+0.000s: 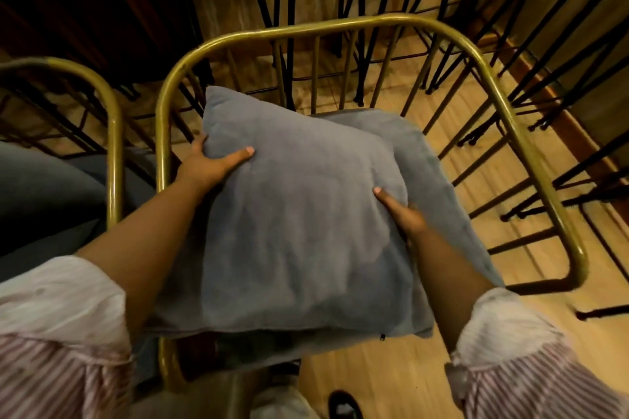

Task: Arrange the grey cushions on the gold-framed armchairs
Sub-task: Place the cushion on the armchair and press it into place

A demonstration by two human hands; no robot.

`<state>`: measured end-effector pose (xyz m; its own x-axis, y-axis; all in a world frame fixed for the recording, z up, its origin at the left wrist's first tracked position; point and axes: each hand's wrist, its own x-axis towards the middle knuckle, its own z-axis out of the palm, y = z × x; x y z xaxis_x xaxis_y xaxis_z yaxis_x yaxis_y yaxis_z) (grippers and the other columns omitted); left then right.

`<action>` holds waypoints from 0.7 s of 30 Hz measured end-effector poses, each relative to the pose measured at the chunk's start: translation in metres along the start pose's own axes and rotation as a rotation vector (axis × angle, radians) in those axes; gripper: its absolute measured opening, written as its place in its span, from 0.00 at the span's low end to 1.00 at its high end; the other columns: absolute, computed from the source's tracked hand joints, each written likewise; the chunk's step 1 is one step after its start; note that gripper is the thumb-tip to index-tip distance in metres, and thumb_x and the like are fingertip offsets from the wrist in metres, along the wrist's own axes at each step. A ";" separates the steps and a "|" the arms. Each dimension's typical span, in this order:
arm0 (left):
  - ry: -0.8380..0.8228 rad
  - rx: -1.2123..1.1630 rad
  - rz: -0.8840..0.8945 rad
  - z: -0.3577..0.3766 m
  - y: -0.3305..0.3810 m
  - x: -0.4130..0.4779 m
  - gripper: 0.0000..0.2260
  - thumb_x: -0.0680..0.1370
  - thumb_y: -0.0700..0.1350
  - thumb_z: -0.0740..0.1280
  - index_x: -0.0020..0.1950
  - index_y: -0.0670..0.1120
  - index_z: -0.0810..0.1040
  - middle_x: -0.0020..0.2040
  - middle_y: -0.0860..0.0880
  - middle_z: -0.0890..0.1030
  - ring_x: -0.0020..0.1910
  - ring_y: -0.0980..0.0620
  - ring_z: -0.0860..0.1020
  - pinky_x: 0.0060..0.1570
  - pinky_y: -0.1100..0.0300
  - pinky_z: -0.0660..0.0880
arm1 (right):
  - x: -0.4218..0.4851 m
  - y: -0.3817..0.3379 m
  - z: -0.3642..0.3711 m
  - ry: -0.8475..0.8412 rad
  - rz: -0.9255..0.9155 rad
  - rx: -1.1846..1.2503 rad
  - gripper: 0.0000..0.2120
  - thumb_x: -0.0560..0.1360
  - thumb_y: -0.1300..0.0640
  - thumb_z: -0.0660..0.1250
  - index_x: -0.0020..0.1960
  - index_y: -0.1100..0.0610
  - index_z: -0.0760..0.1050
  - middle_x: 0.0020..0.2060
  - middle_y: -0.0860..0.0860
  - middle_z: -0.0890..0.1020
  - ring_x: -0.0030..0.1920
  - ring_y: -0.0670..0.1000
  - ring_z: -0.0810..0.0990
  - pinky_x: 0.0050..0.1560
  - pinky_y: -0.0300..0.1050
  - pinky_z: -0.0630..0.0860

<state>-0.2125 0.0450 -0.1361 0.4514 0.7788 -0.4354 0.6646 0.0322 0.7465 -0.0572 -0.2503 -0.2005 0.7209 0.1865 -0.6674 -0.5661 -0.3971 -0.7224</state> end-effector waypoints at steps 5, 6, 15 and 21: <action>0.037 -0.148 -0.015 0.029 -0.011 -0.034 0.48 0.63 0.62 0.75 0.77 0.54 0.54 0.76 0.47 0.63 0.73 0.41 0.65 0.70 0.44 0.65 | -0.005 -0.037 -0.042 0.002 -0.198 -0.064 0.47 0.54 0.34 0.77 0.69 0.47 0.68 0.64 0.47 0.76 0.62 0.53 0.76 0.63 0.53 0.73; 0.027 -0.167 -0.013 0.038 -0.016 -0.040 0.48 0.63 0.61 0.75 0.77 0.54 0.53 0.76 0.47 0.63 0.72 0.41 0.65 0.70 0.45 0.66 | -0.003 -0.039 -0.051 -0.001 -0.227 -0.071 0.47 0.53 0.34 0.78 0.68 0.47 0.70 0.62 0.46 0.78 0.60 0.52 0.77 0.62 0.53 0.74; -0.144 -0.176 -0.025 0.090 -0.061 -0.061 0.48 0.66 0.53 0.76 0.78 0.52 0.51 0.76 0.49 0.62 0.73 0.45 0.66 0.69 0.50 0.66 | 0.017 -0.019 -0.095 0.025 -0.231 -0.249 0.44 0.61 0.42 0.78 0.72 0.51 0.64 0.69 0.50 0.71 0.65 0.55 0.72 0.53 0.46 0.70; -0.272 0.026 -0.123 0.107 -0.080 -0.049 0.54 0.67 0.53 0.76 0.78 0.51 0.39 0.79 0.48 0.54 0.75 0.44 0.60 0.72 0.51 0.61 | 0.031 0.011 -0.095 -0.012 -0.179 -0.423 0.49 0.59 0.37 0.75 0.74 0.53 0.60 0.72 0.53 0.67 0.70 0.58 0.68 0.65 0.52 0.67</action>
<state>-0.2233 -0.0627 -0.2284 0.5074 0.5739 -0.6428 0.7372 0.0971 0.6687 -0.0033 -0.3344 -0.2121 0.7863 0.2954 -0.5427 -0.2184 -0.6888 -0.6913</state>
